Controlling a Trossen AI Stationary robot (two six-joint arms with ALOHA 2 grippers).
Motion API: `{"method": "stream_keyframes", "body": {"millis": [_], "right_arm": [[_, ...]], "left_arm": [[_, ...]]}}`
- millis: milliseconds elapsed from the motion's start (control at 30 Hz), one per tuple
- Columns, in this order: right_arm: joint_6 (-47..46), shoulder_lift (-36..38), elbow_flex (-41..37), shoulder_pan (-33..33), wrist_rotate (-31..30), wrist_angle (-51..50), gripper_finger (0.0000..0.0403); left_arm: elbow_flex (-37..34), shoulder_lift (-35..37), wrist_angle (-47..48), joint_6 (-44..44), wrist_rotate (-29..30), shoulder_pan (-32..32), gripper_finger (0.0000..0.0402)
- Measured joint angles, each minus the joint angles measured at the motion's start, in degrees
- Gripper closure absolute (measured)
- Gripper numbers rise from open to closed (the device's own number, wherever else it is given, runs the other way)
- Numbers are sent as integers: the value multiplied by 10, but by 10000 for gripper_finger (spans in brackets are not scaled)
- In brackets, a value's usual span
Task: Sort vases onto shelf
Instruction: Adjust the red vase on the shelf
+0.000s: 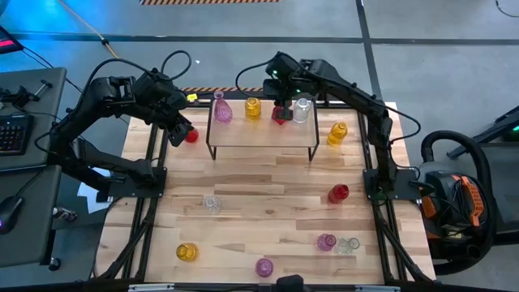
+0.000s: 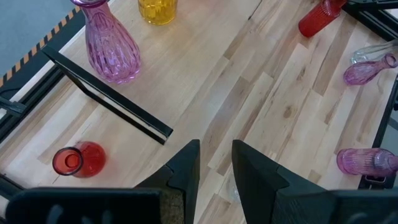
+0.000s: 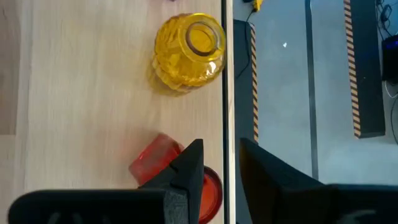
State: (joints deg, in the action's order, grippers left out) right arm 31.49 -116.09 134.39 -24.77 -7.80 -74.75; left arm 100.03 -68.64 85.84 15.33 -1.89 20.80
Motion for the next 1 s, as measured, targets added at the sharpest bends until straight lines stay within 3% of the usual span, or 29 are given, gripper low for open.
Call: {"method": "stream_keyframes", "body": {"millis": [1000], "right_arm": [[-45,7,-2,-24,20,-62,320]], "left_arm": [[0,0,0,0,0,0,316]]}}
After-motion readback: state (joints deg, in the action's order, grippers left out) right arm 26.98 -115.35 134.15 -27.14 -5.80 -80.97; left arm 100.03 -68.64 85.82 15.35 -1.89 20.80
